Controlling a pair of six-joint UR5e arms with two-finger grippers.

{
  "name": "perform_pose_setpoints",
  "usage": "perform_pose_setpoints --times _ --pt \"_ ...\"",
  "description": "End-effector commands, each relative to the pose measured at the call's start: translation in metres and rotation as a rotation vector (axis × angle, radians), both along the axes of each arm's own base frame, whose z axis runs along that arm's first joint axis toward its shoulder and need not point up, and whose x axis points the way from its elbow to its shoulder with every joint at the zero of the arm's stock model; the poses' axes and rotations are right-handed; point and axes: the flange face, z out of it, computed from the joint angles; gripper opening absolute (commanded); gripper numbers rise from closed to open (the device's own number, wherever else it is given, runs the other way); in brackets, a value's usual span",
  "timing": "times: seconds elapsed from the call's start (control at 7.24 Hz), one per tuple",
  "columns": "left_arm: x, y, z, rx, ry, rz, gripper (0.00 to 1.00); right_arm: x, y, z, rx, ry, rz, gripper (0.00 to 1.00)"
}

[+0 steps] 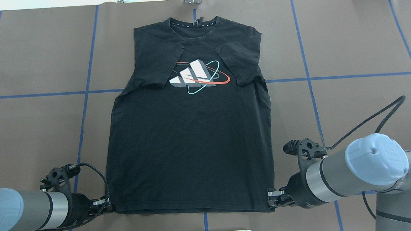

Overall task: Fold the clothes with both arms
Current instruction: 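Lift the hem corners with both grippers and carry them toward the collar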

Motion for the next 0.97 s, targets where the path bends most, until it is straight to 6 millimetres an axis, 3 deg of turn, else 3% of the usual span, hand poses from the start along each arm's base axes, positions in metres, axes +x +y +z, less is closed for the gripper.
perform_pose_setpoints --times 0.0,0.28,0.55,0.83 --pt "-0.015 0.009 -0.038 0.011 0.024 0.022 0.00 0.017 0.008 -0.007 -0.041 -0.013 -0.060 0.00" --pt "-0.032 0.047 -0.092 0.022 0.123 0.127 0.00 0.054 0.026 -0.013 -0.100 -0.038 -0.171 0.00" --pt "-0.045 0.069 -0.111 -0.013 0.169 0.262 0.00 0.091 0.022 -0.014 -0.166 -0.062 -0.250 0.00" --pt "-0.056 0.100 -0.126 -0.047 0.200 0.384 0.00 0.100 0.028 -0.012 -0.218 -0.066 -0.331 0.00"
